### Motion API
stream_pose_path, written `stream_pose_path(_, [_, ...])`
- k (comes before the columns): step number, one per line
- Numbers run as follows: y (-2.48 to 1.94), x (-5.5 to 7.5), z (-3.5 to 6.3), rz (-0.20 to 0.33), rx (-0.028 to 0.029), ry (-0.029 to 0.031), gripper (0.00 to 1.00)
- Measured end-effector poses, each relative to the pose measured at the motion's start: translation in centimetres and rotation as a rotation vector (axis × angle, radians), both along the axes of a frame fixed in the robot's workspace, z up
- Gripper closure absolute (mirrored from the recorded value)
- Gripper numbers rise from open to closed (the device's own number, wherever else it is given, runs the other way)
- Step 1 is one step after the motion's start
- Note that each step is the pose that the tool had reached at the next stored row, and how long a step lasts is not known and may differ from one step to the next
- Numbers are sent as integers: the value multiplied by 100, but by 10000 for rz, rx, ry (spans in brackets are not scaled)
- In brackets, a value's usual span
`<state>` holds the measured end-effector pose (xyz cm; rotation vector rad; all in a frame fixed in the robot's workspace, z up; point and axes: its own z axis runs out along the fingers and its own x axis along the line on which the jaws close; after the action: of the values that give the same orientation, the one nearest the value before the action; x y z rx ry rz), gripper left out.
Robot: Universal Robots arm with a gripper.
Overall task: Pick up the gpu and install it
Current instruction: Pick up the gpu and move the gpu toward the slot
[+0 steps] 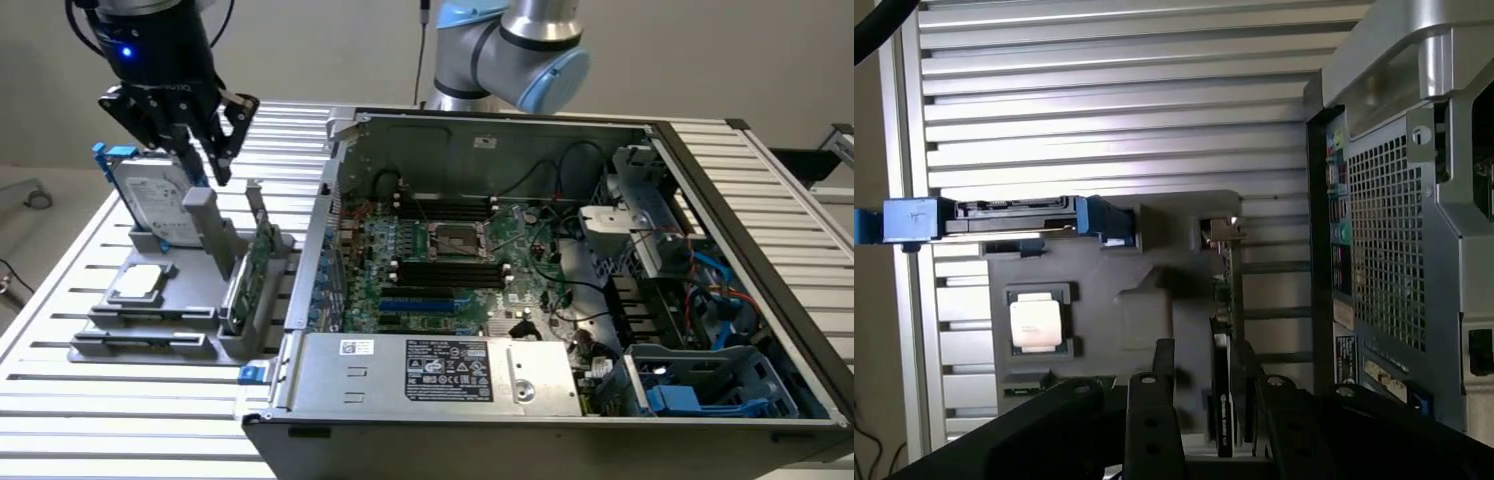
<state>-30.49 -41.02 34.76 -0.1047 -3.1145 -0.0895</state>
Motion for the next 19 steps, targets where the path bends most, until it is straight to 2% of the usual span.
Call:
stream_pose_path(4, [-59,32,-71,32,-2,2,64])
stream_pose_path(9, [-91,111,-163,114,-2,0,64])
stream_pose_path(19, [-157,185,-345,193,-1,-1,64])
